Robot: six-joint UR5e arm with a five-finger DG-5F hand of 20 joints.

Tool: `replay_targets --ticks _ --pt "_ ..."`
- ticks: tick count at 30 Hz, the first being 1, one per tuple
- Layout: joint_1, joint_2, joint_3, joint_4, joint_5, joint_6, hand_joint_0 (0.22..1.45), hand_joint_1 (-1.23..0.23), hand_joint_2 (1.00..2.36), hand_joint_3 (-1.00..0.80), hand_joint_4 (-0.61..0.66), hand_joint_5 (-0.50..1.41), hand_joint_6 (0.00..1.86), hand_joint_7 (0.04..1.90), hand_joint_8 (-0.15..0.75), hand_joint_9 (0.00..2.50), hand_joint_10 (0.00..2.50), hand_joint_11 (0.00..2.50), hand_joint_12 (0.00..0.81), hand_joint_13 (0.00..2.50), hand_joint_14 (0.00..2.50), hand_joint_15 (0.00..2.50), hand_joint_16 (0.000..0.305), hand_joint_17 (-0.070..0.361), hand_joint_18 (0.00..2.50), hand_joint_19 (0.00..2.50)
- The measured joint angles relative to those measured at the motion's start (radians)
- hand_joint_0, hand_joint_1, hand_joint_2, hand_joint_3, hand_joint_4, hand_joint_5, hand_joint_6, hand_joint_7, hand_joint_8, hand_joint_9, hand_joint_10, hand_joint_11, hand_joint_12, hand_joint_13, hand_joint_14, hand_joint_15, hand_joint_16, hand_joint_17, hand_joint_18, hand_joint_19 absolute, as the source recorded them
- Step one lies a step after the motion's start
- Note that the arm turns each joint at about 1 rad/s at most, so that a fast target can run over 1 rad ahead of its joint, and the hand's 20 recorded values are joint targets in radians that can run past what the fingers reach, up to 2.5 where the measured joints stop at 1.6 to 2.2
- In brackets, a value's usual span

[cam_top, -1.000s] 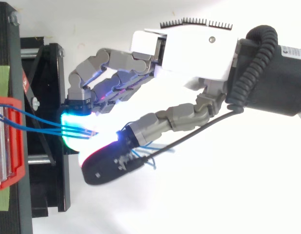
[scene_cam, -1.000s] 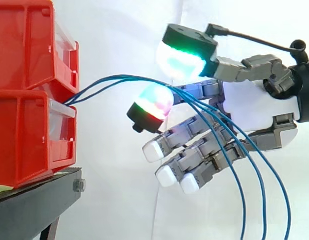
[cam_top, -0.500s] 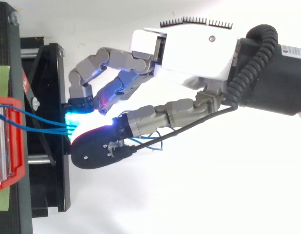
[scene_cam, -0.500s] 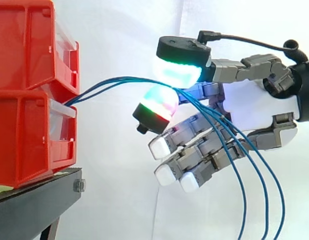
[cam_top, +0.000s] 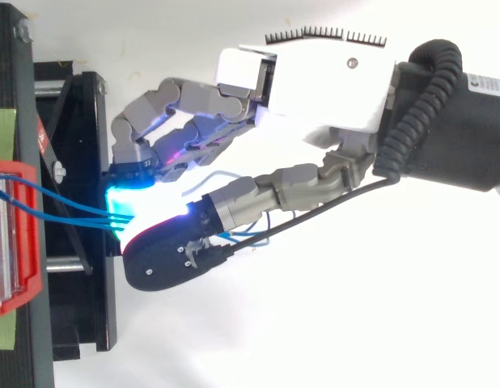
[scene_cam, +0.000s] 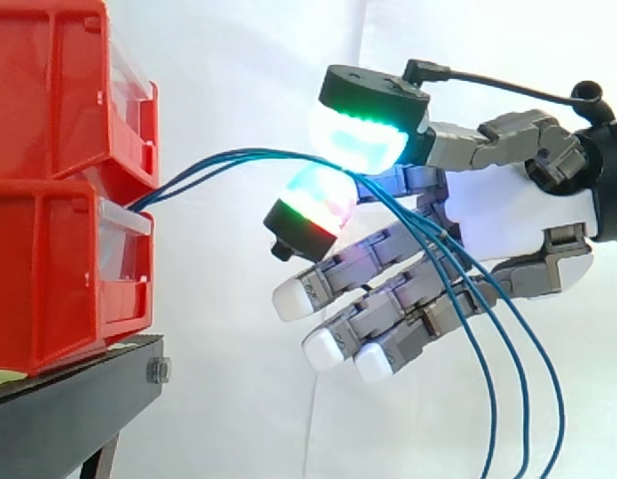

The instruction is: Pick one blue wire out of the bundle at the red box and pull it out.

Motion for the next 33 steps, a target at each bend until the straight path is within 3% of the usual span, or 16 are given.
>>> replay_targets --ticks 5,12,17,19,24,26,28,33 --pt "0.0 0.004 0.0 -0.006 0.0 0.0 0.74 -0.92 1.0 -0.5 -0.3 -0.19 0.87 1.09 0.163 0.58 0.01 0.18 0.347 0.54 0.01 0.28 0.044 0.1 0.62 0.31" --pt "-0.001 0.016 0.0 -0.089 -0.01 0.0 0.6 -0.89 1.0 -0.5 -0.24 -0.16 0.86 1.09 0.183 0.62 0.01 0.22 0.352 0.54 0.01 0.3 0.045 0.102 0.59 0.35" --pt "-0.003 0.023 0.0 -0.119 -0.019 0.0 0.65 -0.86 1.0 -0.5 -0.29 -0.15 0.87 1.18 0.182 0.65 0.01 0.2 0.348 0.55 0.01 0.31 0.045 0.101 0.59 0.36" --pt "-0.003 0.025 0.0 -0.122 -0.021 0.0 0.71 -0.91 1.0 -0.5 -0.39 -0.16 0.88 1.19 0.176 0.63 0.01 0.19 0.35 0.55 0.01 0.29 0.045 0.1 0.6 0.34" --pt "-0.003 0.027 0.0 -0.125 -0.021 0.0 0.75 -0.93 1.0 -0.5 -0.4 -0.18 0.88 1.27 0.167 0.61 0.01 0.16 0.346 0.54 0.01 0.27 0.044 0.099 0.61 0.32" --pt "-0.003 0.027 0.0 -0.125 -0.021 0.0 0.73 -0.93 1.0 -0.5 -0.38 -0.19 0.88 1.26 0.16 0.59 0.0 0.14 0.341 0.53 0.01 0.26 0.044 0.099 0.61 0.31" --pt "-0.003 0.028 0.0 -0.126 -0.021 0.001 0.68 -0.93 1.0 -0.5 -0.35 -0.18 0.88 1.05 0.153 0.58 0.0 0.1 0.34 0.5 0.01 0.24 0.044 0.1 0.58 0.32" --pt "-0.003 0.032 0.001 -0.125 -0.022 0.006 0.62 -0.91 1.0 -0.5 -0.28 -0.14 0.77 1.08 0.139 0.59 0.0 0.07 0.333 0.48 0.01 0.23 0.044 0.1 0.55 0.34"
